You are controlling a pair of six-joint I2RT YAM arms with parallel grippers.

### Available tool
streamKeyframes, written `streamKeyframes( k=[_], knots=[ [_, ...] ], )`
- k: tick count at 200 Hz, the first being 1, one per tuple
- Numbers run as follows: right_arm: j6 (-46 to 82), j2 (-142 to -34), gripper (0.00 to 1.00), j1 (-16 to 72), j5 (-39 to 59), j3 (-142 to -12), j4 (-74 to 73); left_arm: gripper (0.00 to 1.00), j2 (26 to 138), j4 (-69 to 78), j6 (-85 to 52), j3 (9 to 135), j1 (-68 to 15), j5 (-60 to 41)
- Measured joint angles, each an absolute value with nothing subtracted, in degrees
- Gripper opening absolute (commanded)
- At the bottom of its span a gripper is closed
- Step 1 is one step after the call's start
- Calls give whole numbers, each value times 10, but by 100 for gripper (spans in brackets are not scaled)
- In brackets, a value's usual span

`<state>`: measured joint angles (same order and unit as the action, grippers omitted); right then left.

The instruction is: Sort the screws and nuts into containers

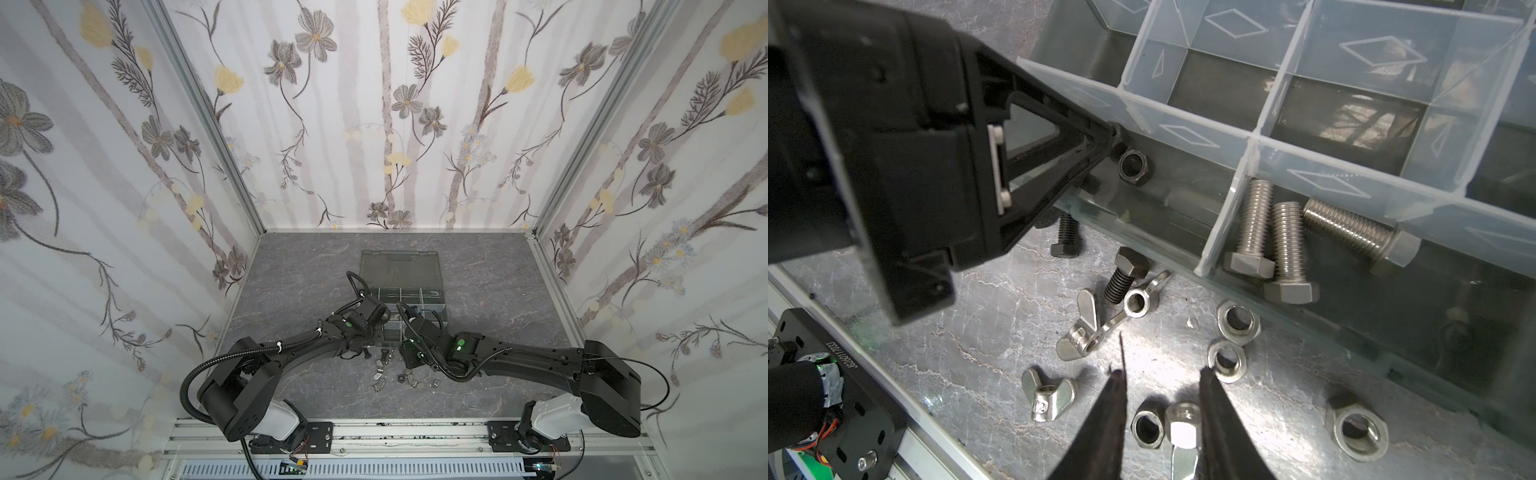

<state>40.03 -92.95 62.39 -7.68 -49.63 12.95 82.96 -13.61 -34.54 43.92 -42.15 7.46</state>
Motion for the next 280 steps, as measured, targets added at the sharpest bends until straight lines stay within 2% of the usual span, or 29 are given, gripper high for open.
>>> streamKeyframes(
  k=[168, 280],
  knots=[
    [415, -983, 32, 702, -72, -480, 135, 32, 627, -138, -408, 309, -418, 90],
    [420, -1020, 34, 708, -77, -495, 150, 33, 577, -139, -427, 274, -417, 88]
  ],
)
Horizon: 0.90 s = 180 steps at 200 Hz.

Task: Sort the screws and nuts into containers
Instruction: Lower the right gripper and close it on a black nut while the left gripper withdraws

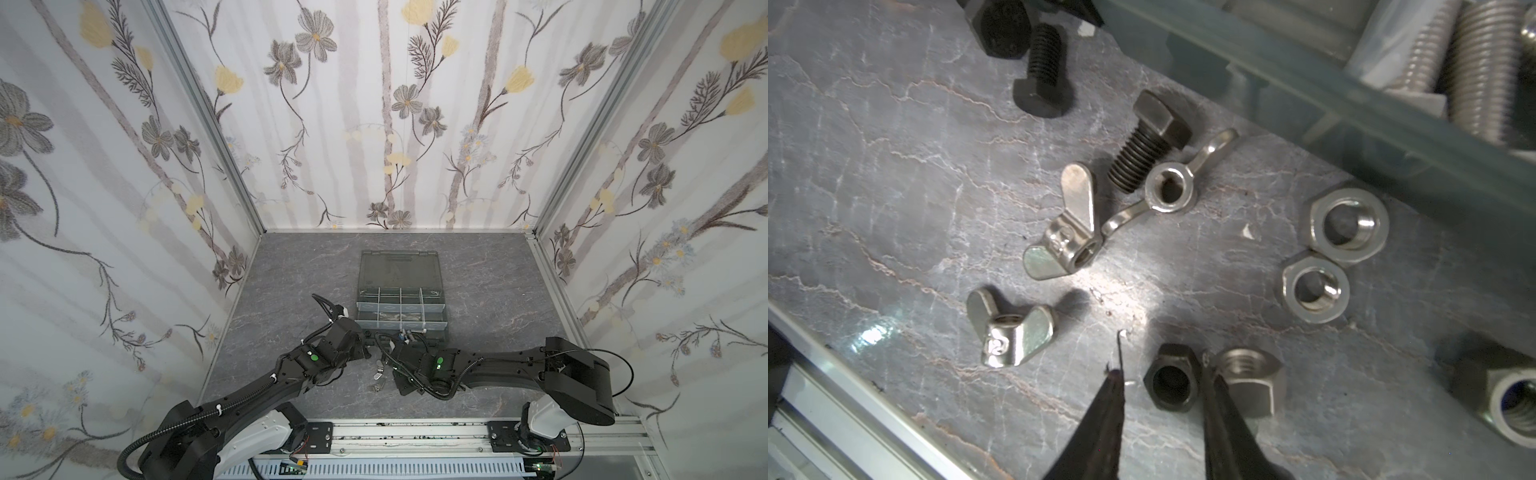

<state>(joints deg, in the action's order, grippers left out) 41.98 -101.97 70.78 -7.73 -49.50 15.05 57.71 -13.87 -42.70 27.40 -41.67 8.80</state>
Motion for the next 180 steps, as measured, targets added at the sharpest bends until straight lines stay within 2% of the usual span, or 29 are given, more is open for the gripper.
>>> streamKeyframes(
  k=[180],
  knots=[
    [408, -1075, 30, 714, -94, -532, 179, 34, 566, -139, -450, 256, -416, 88]
  ],
)
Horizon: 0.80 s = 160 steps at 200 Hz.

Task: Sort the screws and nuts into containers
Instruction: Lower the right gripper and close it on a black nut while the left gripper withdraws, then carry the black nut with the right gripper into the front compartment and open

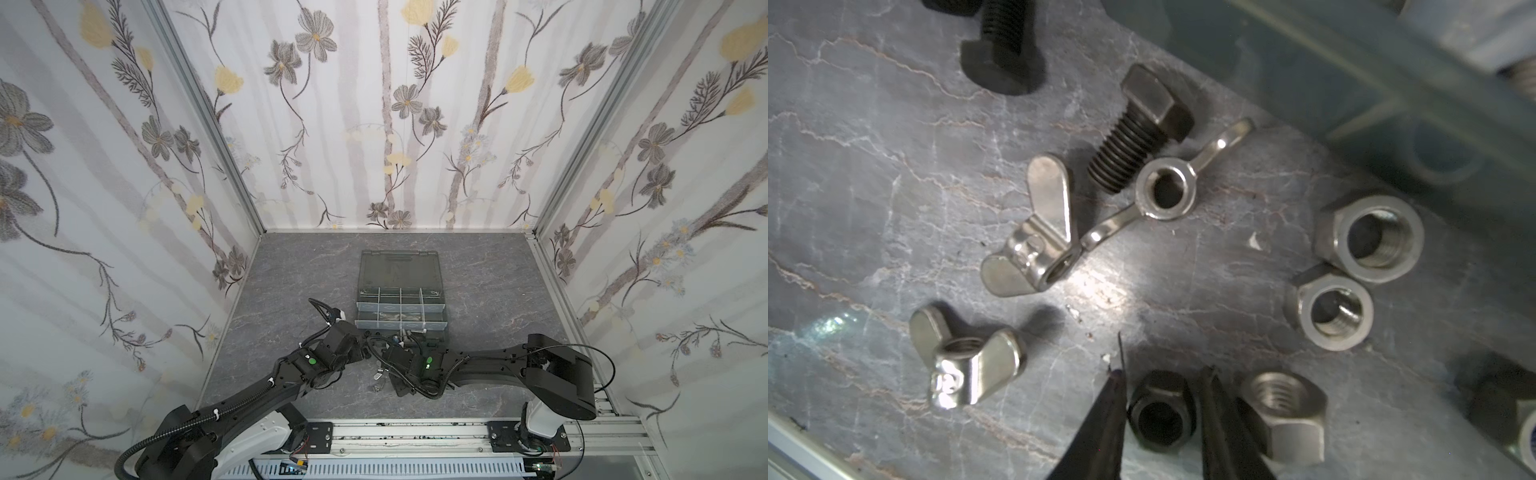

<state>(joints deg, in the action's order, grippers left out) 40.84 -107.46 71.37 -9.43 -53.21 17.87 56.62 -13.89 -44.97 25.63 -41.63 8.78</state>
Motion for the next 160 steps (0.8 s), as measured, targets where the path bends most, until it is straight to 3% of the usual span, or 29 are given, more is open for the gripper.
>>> streamKeyframes(
  k=[103, 160],
  knots=[
    [397, -1057, 24, 718, -107, -543, 212, 34, 566, -139, -451, 252, -416, 88],
    [362, -998, 24, 662, -109, -594, 215, 34, 561, -139, -451, 248, -416, 88]
  ],
)
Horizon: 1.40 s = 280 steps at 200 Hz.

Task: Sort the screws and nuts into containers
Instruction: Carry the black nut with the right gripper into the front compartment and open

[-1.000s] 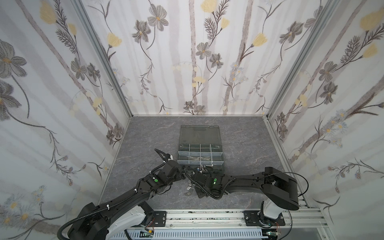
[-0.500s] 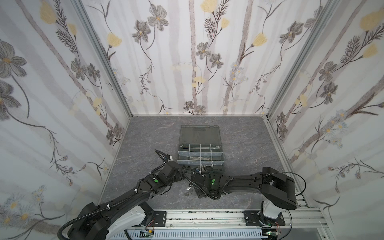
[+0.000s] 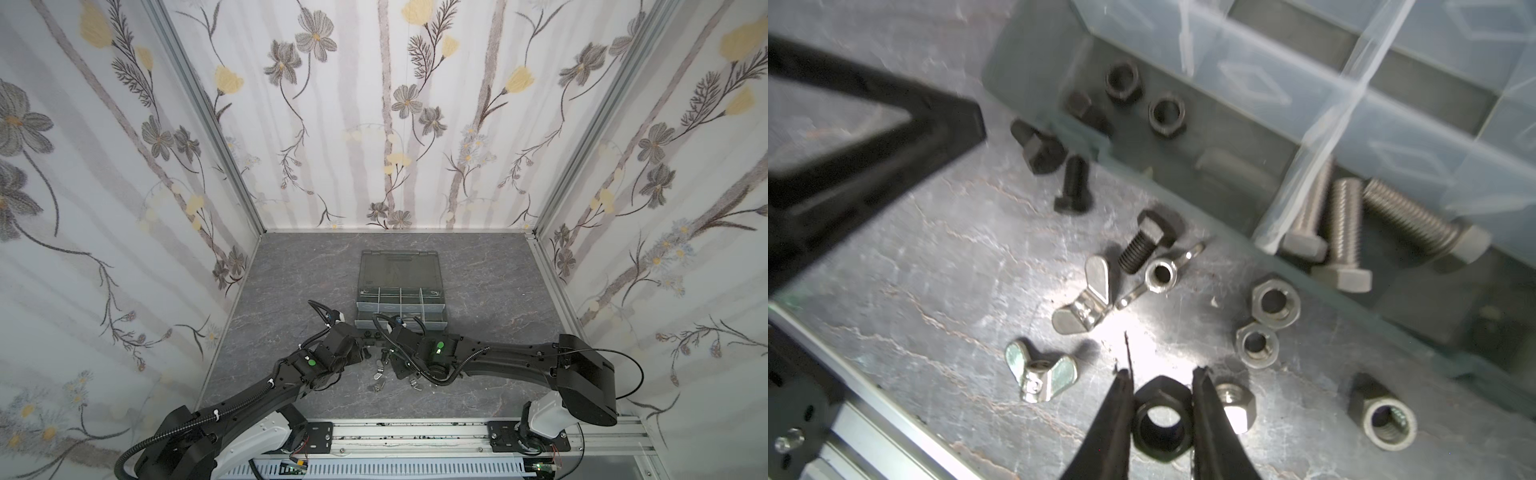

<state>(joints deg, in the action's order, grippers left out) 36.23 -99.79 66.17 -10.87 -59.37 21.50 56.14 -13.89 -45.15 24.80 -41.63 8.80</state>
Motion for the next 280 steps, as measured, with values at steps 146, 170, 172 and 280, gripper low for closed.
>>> streamKeyframes(
  k=[146, 170, 172, 280],
  knots=[
    [289, -1152, 26, 595, -86, -736, 207, 34, 561, -139, -452, 248, -415, 77],
    [289, -1159, 27, 590, -79, -736, 202, 34, 561, -138, -452, 247, -415, 77],
    [290, -1159, 27, 590, -79, -736, 201, 34, 561, -138, -452, 247, -415, 77],
    [295, -1159, 33, 584, -63, -729, 183, 34, 561, -139, -455, 244, -415, 74]
  ],
)
